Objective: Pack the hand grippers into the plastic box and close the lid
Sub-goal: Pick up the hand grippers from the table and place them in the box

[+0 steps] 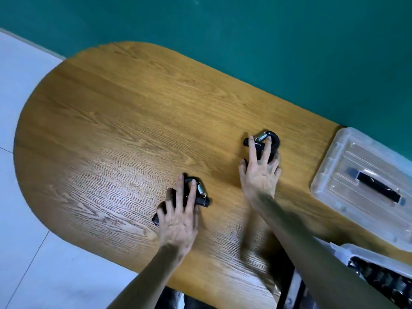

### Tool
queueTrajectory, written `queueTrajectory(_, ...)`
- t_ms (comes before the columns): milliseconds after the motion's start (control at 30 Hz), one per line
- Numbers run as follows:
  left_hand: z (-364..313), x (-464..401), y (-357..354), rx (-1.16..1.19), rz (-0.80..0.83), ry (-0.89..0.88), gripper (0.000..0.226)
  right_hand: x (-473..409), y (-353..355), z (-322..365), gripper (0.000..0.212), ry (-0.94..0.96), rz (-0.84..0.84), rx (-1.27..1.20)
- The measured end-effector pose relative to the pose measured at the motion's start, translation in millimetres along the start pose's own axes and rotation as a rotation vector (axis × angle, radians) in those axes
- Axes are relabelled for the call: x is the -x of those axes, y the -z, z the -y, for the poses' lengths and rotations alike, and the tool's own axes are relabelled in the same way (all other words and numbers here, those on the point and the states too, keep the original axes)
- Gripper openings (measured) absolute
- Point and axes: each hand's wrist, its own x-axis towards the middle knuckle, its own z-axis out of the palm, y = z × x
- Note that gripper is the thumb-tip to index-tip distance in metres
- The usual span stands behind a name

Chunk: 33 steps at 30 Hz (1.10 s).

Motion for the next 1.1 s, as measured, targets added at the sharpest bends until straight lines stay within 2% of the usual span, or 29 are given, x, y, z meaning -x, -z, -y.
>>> queueTrajectory(200,-1.2,1.1,0.5,-0.009,-0.031,-0.009,0.066,2.5,-2.8,0.6,0.075,-0.004,-0.045,0.007)
queueTrajectory(433,-3.9,-1.8,7.2,-0.078,-0.027,-0.006,0.097,26.8,1.3,5.1,0.078,0.062,-0.076,-0.04)
queueTrajectory(667,-21.1,12.5,45.9,-0.071,0.018,0.091,0.086,84.9,33.5,14.8,0.073,0.046,-0.06,-0.018)
queueTrajectory(733,-28.5,23.9,67.7,-0.059,0.002,0.078,0.088,111.0,49.8,17.1,0.07,0.058,-0.057,-0.022)
queueTrajectory(867,-40.7,46.9,99.4,-0.147,-0.093,0.047,0.065,168.3,78.2,16.4,0.068,0.084,-0.113,-0.044)
queueTrajectory(967,-53.3,71.4,116.8,-0.166,-0.155,0.017,0.065,210.2,96.9,9.4,0.07,0.029,-0.155,-0.053)
queueTrajectory(1100,-86.3,115.9,137.8,-0.113,-0.143,-0.043,0.066,264.0,128.4,-10.1,0.072,-0.061,-0.211,-0.031)
